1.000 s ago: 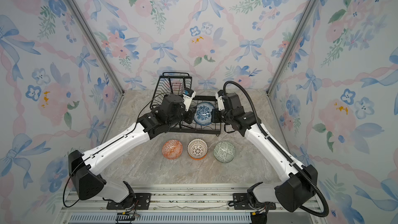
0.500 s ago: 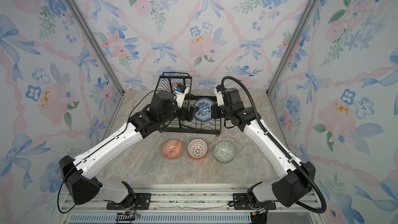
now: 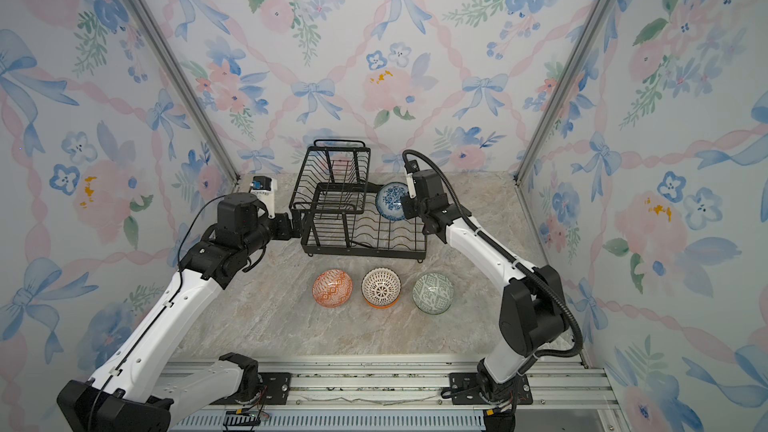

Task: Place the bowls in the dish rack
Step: 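Open the left gripper and withdraw while the right gripper holds the bowl, then lower the blue floral bowl into the rack's lower tier with the right gripper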

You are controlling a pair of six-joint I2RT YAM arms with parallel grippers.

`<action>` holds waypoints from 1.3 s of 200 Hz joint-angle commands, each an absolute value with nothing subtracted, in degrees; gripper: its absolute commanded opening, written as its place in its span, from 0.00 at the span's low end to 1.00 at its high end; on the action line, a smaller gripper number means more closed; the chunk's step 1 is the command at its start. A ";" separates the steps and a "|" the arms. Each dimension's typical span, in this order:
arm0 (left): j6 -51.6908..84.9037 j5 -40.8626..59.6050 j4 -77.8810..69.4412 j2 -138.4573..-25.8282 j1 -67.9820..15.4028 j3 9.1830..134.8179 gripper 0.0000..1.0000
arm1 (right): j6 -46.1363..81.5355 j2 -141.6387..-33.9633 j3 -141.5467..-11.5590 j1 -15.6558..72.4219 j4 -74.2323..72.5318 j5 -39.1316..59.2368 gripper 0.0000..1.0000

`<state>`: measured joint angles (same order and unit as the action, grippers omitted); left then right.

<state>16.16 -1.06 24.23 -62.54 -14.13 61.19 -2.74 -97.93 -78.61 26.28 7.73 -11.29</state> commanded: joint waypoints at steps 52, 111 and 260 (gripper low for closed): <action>17.49 7.46 25.22 -67.69 -3.41 57.12 0.98 | -14.08 -115.22 -87.33 25.77 -10.36 -16.59 0.00; 17.75 8.35 25.18 -72.60 -1.50 57.13 0.98 | -16.51 -122.95 -94.13 26.73 -12.58 -18.72 0.00; 17.23 9.32 24.86 -74.69 -0.61 57.53 0.98 | -18.40 -130.36 -97.18 31.28 -21.00 -25.73 0.00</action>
<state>17.02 8.43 24.95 -74.35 -1.02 57.52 -17.67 -130.52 -96.95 30.09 -13.65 -24.10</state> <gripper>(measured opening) 0.979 0.063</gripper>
